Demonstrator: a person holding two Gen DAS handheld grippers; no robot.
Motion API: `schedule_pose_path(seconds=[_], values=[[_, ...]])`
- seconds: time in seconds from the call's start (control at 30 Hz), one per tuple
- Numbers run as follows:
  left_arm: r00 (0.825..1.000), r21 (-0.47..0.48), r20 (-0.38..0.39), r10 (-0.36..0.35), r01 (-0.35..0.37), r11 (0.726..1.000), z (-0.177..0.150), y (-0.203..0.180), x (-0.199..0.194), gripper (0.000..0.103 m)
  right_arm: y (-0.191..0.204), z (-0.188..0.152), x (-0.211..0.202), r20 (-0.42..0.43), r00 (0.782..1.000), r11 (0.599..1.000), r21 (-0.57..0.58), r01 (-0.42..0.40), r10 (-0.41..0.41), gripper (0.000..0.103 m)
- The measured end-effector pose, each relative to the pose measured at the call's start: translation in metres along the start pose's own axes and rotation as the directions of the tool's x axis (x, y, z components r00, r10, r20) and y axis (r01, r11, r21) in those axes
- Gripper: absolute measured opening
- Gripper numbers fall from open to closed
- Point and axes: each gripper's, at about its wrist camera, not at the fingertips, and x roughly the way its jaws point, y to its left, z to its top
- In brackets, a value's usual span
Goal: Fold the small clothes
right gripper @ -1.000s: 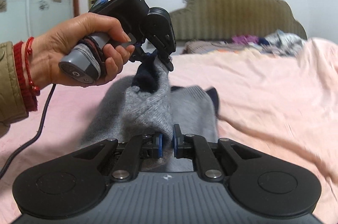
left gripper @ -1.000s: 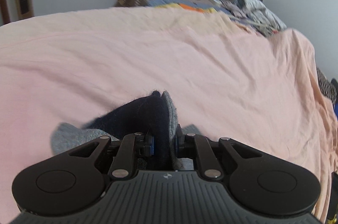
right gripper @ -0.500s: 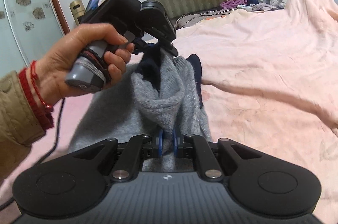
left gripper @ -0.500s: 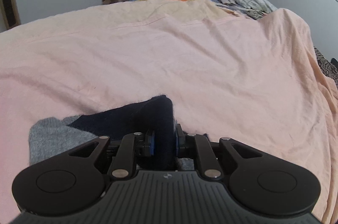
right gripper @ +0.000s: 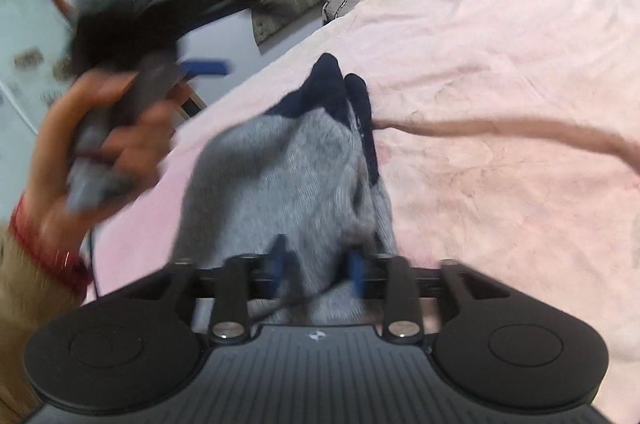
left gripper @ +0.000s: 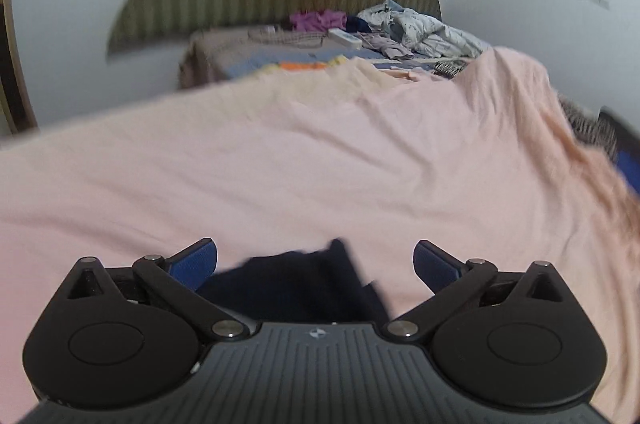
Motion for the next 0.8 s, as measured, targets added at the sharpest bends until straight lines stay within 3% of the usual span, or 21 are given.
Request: schedule_pose_path(seconds=[0.03, 0.07, 0.2, 0.27, 0.43, 0.57, 0.7, 0.8], values=[[1.0, 0.036, 0.024, 0.018, -0.018, 0.999, -0.009, 0.001, -0.013, 0.103, -0.004, 0.003, 0.001, 0.001, 0.999, 0.999, 0.035, -0.034, 0.034, 0.061], [0.998, 0.078, 0.046, 0.035, -0.038, 0.996, -0.02, 0.003, -0.027, 0.103, -0.009, 0.006, 0.002, 0.007, 0.997, 0.995, 0.068, -0.075, 0.074, 0.065], [0.992, 0.198, 0.099, 0.082, -0.101, 0.975, -0.087, 0.014, -0.077, 0.103, -0.023, 0.014, 0.011, -0.005, 0.987, 0.97, 0.186, -0.156, 0.16, 0.063], [0.991, 0.214, 0.104, 0.086, -0.107, 0.971, -0.121, 0.021, -0.095, 0.103, -0.029, 0.017, 0.017, -0.025, 0.983, 0.956, 0.24, -0.17, 0.181, 0.045], [0.998, 0.142, 0.068, 0.004, -0.014, 0.99, -0.18, 0.039, -0.129, 0.103, -0.036, 0.016, 0.026, -0.069, 0.983, 0.946, 0.289, -0.145, 0.172, 0.022], [0.998, 0.2, 0.062, -0.003, -0.009, 0.98, -0.201, 0.029, -0.137, 0.103, -0.036, 0.015, 0.027, -0.07, 0.985, 0.947, 0.296, -0.128, 0.155, 0.015], [0.996, 0.336, 0.058, 0.072, -0.087, 0.938, -0.215, 0.01, -0.126, 0.103, -0.038, 0.015, 0.025, -0.055, 0.985, 0.936, 0.325, -0.136, 0.163, 0.011], [0.992, 0.369, 0.068, 0.108, -0.125, 0.921, -0.222, 0.009, -0.12, 0.103, -0.038, 0.015, 0.018, -0.031, 0.984, 0.929, 0.334, -0.156, 0.177, 0.009]])
